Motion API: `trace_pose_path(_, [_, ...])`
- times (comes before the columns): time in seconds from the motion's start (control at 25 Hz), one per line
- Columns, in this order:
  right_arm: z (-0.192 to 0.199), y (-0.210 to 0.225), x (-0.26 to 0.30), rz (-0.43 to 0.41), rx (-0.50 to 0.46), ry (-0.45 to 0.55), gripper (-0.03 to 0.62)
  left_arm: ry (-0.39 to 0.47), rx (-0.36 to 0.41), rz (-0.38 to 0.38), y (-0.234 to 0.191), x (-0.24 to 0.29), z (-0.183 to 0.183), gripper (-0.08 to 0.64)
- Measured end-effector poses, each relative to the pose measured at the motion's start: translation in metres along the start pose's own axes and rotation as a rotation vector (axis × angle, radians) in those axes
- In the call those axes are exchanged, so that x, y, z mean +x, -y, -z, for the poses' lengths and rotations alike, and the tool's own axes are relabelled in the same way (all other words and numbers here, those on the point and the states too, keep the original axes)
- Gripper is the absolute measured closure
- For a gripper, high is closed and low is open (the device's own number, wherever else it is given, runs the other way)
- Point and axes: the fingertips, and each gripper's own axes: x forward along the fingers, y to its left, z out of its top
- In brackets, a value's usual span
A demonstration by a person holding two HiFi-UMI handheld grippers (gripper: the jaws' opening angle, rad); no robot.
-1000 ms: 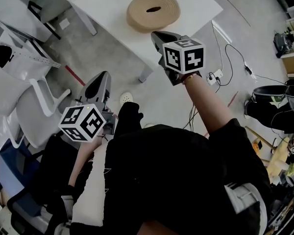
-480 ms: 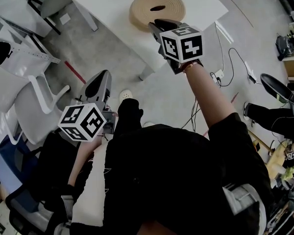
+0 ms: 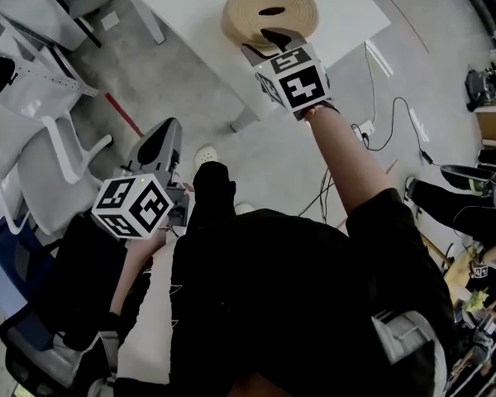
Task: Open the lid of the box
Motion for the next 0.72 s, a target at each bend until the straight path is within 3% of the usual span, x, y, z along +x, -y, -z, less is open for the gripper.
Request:
trace_pose_path(0.2, [0.005,-0.004,0.016,0.070,-0.274,-0.037,0.391,-0.001,-0.011,-0.013,-0.002,-0.001,0.002,0.549])
trace_pose_path(0.32, [0.007,-0.004,0.020,0.094,-0.361,-0.043,0.390,-0.001,-0.012,-0.023,-0.005,-0.004,0.002,0.549])
trace_pose_path(0.72, [0.011,0.001,0.024,0.138,-0.400,0.000,0.439,-0.014,0.000,-0.028,-0.009,-0.007,0.007,0.549])
